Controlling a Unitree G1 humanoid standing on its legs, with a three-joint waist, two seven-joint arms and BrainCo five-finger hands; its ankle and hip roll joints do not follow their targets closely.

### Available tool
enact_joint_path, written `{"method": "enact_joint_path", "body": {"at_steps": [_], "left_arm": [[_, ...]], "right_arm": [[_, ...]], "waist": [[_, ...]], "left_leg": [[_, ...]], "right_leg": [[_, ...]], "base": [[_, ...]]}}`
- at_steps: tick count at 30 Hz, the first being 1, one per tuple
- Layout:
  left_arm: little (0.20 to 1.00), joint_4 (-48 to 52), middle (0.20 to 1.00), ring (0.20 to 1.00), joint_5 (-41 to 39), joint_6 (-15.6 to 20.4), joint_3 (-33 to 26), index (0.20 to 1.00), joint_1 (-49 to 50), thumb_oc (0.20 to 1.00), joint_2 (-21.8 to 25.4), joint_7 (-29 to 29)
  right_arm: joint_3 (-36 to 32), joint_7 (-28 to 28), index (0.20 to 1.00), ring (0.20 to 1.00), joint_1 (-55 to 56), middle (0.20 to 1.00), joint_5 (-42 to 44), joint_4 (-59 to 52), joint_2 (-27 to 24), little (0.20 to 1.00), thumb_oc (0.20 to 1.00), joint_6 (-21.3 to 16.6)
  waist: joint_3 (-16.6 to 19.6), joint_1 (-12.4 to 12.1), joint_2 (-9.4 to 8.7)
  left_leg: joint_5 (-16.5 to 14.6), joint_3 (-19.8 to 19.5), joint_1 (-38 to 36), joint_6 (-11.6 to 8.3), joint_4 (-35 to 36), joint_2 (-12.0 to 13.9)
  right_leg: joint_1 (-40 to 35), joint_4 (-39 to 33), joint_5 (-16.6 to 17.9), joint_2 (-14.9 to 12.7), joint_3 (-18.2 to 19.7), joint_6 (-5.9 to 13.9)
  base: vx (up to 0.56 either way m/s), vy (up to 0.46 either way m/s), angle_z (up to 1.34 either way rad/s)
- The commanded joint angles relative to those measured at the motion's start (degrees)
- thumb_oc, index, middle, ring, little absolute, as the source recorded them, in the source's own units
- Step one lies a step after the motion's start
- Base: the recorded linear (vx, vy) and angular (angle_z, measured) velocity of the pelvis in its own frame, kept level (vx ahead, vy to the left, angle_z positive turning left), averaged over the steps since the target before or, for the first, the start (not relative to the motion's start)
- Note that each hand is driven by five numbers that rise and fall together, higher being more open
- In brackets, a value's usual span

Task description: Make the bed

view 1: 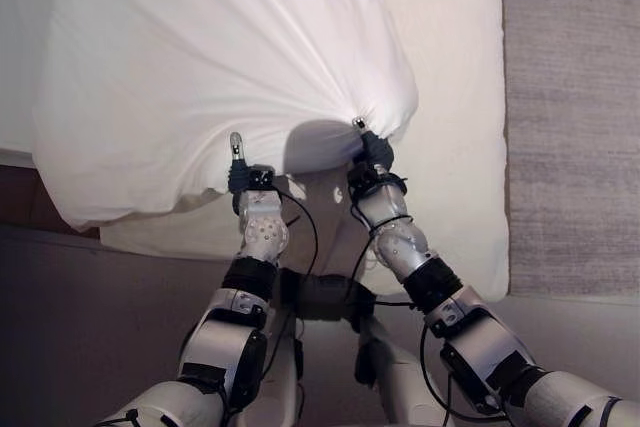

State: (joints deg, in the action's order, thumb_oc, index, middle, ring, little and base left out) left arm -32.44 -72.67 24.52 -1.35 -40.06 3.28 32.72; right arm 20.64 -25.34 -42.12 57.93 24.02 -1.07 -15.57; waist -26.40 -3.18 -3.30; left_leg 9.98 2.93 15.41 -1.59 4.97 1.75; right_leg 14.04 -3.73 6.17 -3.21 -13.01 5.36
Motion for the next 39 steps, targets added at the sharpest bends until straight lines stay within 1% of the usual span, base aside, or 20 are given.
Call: {"method": "enact_joint_path", "body": {"at_steps": [1, 4, 7, 8, 12, 19, 21, 22, 23, 24, 26, 30, 35, 39], "left_arm": [[1.0, -3.6, 1.0, 1.0, 5.4, 6.2, -11.6, 1.0, 5.4, 1.0, 14.1, 0.3], [1.0, -2.1, 1.0, 1.0, 7.3, 6.4, -11.3, 1.0, 5.6, 1.0, 15.4, 0.7], [1.0, -1.0, 1.0, 1.0, 9.7, 6.8, -11.6, 1.0, 5.3, 1.0, 16.6, 2.5], [1.0, 0.7, 1.0, 1.0, 10.8, 7.4, -11.2, 1.0, 5.3, 1.0, 16.3, 3.0], [1.0, 1.1, 1.0, 1.0, 12.3, 6.6, -11.5, 1.0, 6.0, 1.0, 16.7, 3.4], [1.0, 0.6, 1.0, 1.0, 13.1, 4.2, -10.0, 1.0, 6.1, 1.0, 19.5, 1.1], [1.0, -0.6, 1.0, 1.0, 11.3, 2.3, -9.2, 1.0, 6.4, 1.0, 20.3, -1.7], [1.0, -0.9, 1.0, 1.0, 10.9, 2.0, -9.0, 1.0, 6.4, 1.0, 20.6, -2.3], [0.84, -1.3, 0.84, 0.84, 9.9, 0.8, -8.2, 0.84, 6.7, 0.84, 21.0, -4.0], [0.2, -1.8, 0.2, 0.2, 9.6, 0.2, -7.6, 0.2, 6.6, 0.2, 21.4, -5.1], [0.2, -2.3, 0.2, 0.2, 9.5, -1.4, -6.1, 0.2, 6.5, 0.2, 22.4, -7.1], [0.2, -2.7, 0.2, 0.2, 10.6, -4.0, -3.6, 0.2, 6.3, 0.2, 23.6, -9.4], [0.2, -1.5, 0.2, 0.2, 11.1, -4.4, -2.6, 0.2, 5.8, 0.2, 24.1, -10.4], [0.2, -0.1, 0.2, 0.2, 10.8, -5.1, -2.7, 0.2, 7.5, 0.2, 23.8, -12.2]], "right_arm": [[-12.5, -0.4, 0.2, 0.2, 9.8, 0.2, -2.2, -5.2, -8.3, 0.2, 0.2, -10.3], [-12.8, -0.3, 0.2, 0.2, 10.5, 0.2, -2.6, -5.4, -8.5, 0.2, 0.2, -10.1], [-13.0, -0.7, 0.2, 0.2, 11.0, 0.2, -3.1, -5.2, -8.7, 0.2, 0.2, -9.7], [-12.8, -0.6, 0.2, 0.2, 11.5, 0.2, -3.2, -5.4, -8.3, 0.2, 0.2, -9.6], [-13.0, -0.2, 0.2, 0.2, 12.3, 0.2, -3.1, -5.3, -8.5, 0.2, 0.2, -9.4], [-12.6, 1.7, 0.2, 0.2, 14.4, 0.2, -2.7, -5.1, -8.7, 0.2, 0.2, -8.4], [-12.3, 3.1, 0.2, 0.2, 15.4, 0.2, -2.0, -5.3, -8.6, 0.2, 0.2, -7.9], [-12.3, 3.5, 0.2, 0.2, 15.7, 0.2, -1.9, -5.3, -8.7, 0.2, 0.2, -7.7], [-12.1, 4.2, 0.2, 0.2, 16.2, 0.2, -1.7, -5.4, -8.8, 0.2, 0.2, -7.4], [-12.0, 4.6, 0.2, 0.2, 16.4, 0.2, -1.6, -5.5, -8.9, 0.2, 0.2, -7.2], [-11.7, 5.6, 0.2, 0.2, 17.1, 0.2, -1.8, -5.7, -9.2, 0.2, 0.2, -6.7], [-11.0, 7.2, 0.2, 0.2, 18.5, 0.2, -1.8, -6.3, -9.2, 0.2, 0.2, -6.0], [-9.8, 9.0, 0.2, 0.2, 20.1, 0.2, -1.3, -7.1, -8.9, 0.2, 0.2, -5.3], [-9.3, 10.4, 0.2, 0.2, 21.7, 0.2, -0.9, -7.6, -9.0, 0.2, 0.2, -4.1]], "waist": [[5.3, 0.4, -1.31], [5.1, 0.3, -1.41], [5.0, 0.1, -1.51], [4.8, 0.2, -1.7], [4.6, 0.1, -1.77], [4.1, 0.4, -1.96], [4.0, 0.6, -1.97], [4.0, 0.7, -1.94], [3.7, 0.9, -1.76], [3.6, 0.9, -1.79], [3.3, 1.2, -1.59], [2.9, 1.6, -1.47], [2.4, 1.8, -1.3], [2.4, 1.7, -0.64]], "left_leg": [[-6.1, 2.2, -2.1, -0.87, -0.7, -3.1], [-6.0, 2.1, -1.8, -0.82, -0.7, -3.2], [-6.0, 2.0, -1.6, -0.82, -0.7, -3.3], [-6.0, 2.1, -1.5, -0.81, -0.8, -3.4], [-6.0, 2.2, -1.3, -0.78, -0.8, -3.5], [-5.8, 2.4, -0.8, -0.65, -0.6, -3.6], [-5.7, 2.5, -0.8, -0.62, -0.5, -3.5], [-5.6, 2.4, -0.6, -0.59, -0.5, -3.5], [-5.9, 2.3, -0.9, -0.6, -0.5, -3.4], [-5.5, 2.3, -0.7, -0.54, -0.4, -3.5], [-5.7, 2.1, -0.7, -0.59, -0.4, -3.4], [-5.5, 1.9, -0.4, -0.56, -0.4, -3.2], [-5.3, 1.8, -0.5, -0.68, -0.4, -3.0], [-5.5, 1.6, -1.1, -0.52, -0.6, -2.8]], "right_leg": [[2.8, 3.1, 0.1, -2.1, 3.5, 2.74], [3.0, 3.2, 0.2, -2.3, 3.2, 2.8], [3.1, 3.5, 0.2, -2.4, 3.0, 2.85], [3.3, 3.6, 0.2, -2.5, 3.1, 2.84], [3.4, 3.8, 0.1, -2.7, 3.1, 2.85], [4.1, 3.9, 0.4, -2.9, 3.2, 3.01], [4.1, 4.0, 0.3, -2.9, 3.2, 3.03], [4.3, 4.0, 0.4, -2.9, 3.2, 3.02], [4.2, 4.2, 0.0, -2.8, 3.3, 3.08], [4.5, 4.2, 0.3, -2.9, 3.4, 3.0], [4.6, 4.6, 0.0, -2.8, 3.6, 2.97], [5.2, 5.2, -0.1, -2.7, 3.9, 2.79], [5.8, 6.5, -0.7, -2.6, 4.1, 2.52], [6.5, 10.2, -2.7, -2.6, 4.6, 2.1]], "base": [[0.0, 0.0, 0.0], [0.0, 0.018, 0.02], [0.0, 0.02, 0.02], [0.0, 0.03, 0.02], [0.0, 0.028, 0.02], [0.0, 0.031, 0.05], [0.0, 0.0, 0.0], [0.01, 0.035, 0.02], [0.0, 0.031, 0.03], [0.0, 0.0, 0.0], [0.0, 0.0, 0.0], [-0.01, 0.004, 0.04], [0.0, 0.0, 0.01], [0.0, -0.006, 0.01]]}}
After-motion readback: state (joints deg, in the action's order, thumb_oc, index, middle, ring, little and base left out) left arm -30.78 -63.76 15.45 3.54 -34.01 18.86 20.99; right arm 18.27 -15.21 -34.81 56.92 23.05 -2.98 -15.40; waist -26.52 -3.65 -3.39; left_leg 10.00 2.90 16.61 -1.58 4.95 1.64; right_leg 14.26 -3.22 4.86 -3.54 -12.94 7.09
